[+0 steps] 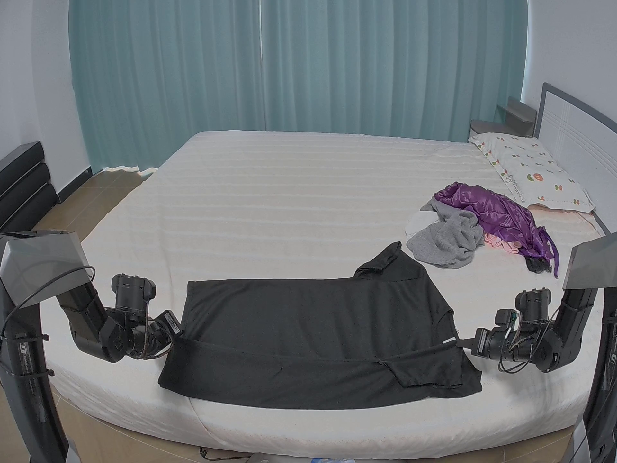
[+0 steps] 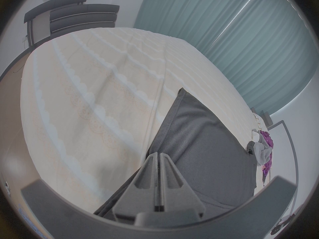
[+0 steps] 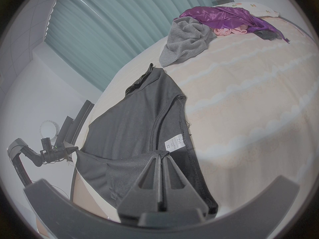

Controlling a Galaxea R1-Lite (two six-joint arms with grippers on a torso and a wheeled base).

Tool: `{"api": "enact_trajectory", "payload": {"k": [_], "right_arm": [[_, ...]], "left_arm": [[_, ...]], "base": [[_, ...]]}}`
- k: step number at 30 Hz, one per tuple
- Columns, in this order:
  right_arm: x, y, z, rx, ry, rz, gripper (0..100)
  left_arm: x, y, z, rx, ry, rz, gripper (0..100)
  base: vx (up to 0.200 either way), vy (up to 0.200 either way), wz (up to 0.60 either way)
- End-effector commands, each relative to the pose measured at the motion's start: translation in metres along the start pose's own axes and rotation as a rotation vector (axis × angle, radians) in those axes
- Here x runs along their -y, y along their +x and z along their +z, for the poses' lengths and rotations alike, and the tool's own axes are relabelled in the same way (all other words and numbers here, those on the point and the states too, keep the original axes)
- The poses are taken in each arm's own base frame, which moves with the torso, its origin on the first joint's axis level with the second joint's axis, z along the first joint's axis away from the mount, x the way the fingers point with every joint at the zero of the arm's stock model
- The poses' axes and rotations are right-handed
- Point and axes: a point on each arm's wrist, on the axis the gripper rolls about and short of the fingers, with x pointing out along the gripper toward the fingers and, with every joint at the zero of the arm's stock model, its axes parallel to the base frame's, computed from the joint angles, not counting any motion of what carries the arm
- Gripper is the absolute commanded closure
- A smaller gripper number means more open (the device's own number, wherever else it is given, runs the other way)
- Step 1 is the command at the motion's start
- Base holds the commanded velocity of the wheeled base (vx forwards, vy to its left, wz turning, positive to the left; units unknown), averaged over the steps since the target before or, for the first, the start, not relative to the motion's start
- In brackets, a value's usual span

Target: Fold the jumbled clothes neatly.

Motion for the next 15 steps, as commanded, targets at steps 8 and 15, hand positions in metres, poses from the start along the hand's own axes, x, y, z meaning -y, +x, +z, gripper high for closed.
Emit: {"api": "enact_trajectory", "payload": {"k": [8,15], "right_arm": [[0.004,0.009,-0.004,-0.019,0.006,-0.002,0],[-0.002,0.003,0.007,0.035,0.122,0.023,0]], "left_arm": [[-0.004,0.006,-0.001,-0.01,-0.006,0.015,0],[-0.006,0.005,0.004,0.005,-0.023,0.006,0]], "base": [[0.0,0.0,0.0],[0.0,0.0,0.0]]}}
